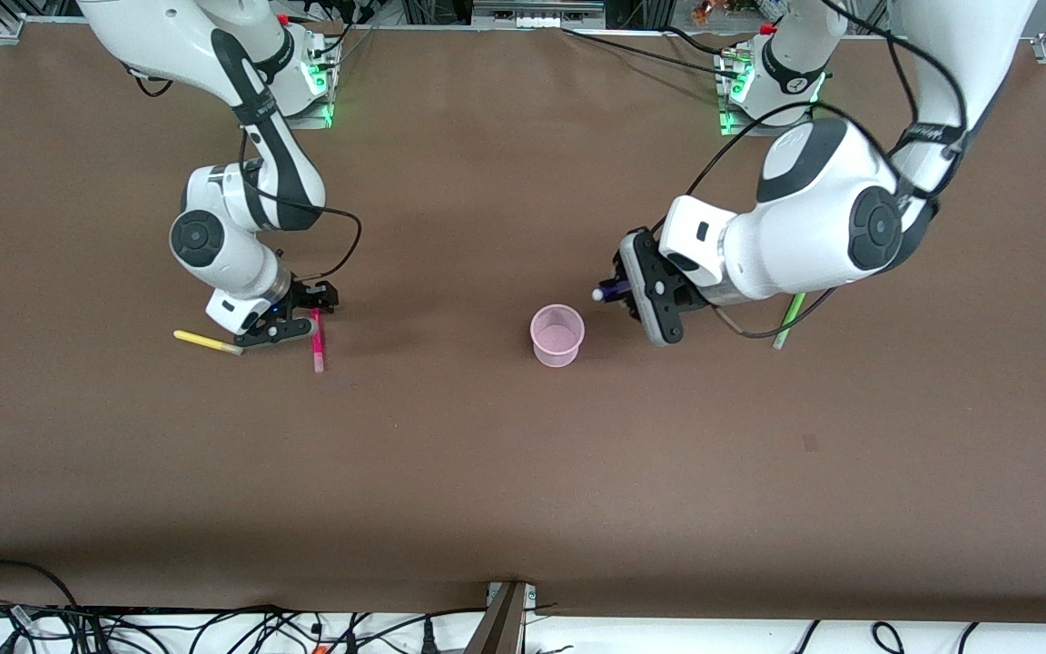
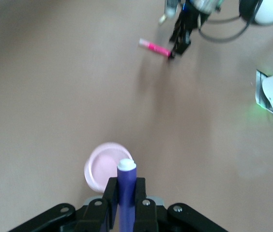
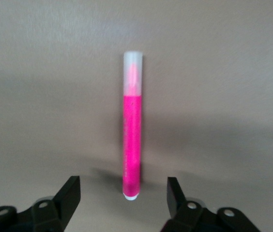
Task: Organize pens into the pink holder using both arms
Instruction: 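Carry the purple marker to the cup while the right gripper reaches the pink marker, then open the left gripper to drop the purple marker into the pink cup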
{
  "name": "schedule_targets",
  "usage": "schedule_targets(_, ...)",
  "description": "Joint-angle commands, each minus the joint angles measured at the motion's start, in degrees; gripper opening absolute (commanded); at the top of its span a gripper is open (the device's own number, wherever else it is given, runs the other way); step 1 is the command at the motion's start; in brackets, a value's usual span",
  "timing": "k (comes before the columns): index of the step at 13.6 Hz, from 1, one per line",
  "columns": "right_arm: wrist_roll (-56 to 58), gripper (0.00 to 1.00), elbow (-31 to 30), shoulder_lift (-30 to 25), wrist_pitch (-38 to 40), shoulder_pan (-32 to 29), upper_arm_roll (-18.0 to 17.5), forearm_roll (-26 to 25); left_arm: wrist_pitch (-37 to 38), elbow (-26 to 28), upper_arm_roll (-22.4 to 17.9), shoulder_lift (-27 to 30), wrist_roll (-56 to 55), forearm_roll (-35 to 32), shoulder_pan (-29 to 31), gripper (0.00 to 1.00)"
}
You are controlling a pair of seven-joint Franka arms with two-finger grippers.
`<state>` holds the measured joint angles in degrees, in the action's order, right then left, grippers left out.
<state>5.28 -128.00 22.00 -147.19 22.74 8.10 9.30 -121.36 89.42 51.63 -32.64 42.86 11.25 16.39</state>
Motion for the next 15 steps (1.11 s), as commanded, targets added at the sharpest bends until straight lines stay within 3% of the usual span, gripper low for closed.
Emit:
schedule_targets(1,0.3,0.75,-1.1,-0.2,-2.0,0.2,-0.2,1.3,-12.4,4.6,1.2,-1.0,8.8,5.3,-1.6,0.00)
schedule_targets(4,0.3,0.57,-1.3,-0.1,-2.1,0.2,-0.2,1.3,-33.0,16.4,4.4,-1.4,14.6,5.7,-1.5,0.00)
schedule_targets(5,0.3,0.53,-1.6,-0.1,-2.3,0.2,-0.2,1.3,-35.4,17.9,4.5,-1.7,16.4,5.6,-1.5,0.00)
schedule_targets(10,0.7,0.52,-1.8,1.2,-3.0,0.1,-0.2,1.3,-40.7,18.8,4.3,-7.9,24.5,5.2,-1.9,0.00)
schedule_targets(15,0.8,0.36,-1.8,1.8,-3.8,-0.1,-0.2,1.3,-43.2,18.3,4.1,-10.1,26.0,5.0,-3.3,0.00)
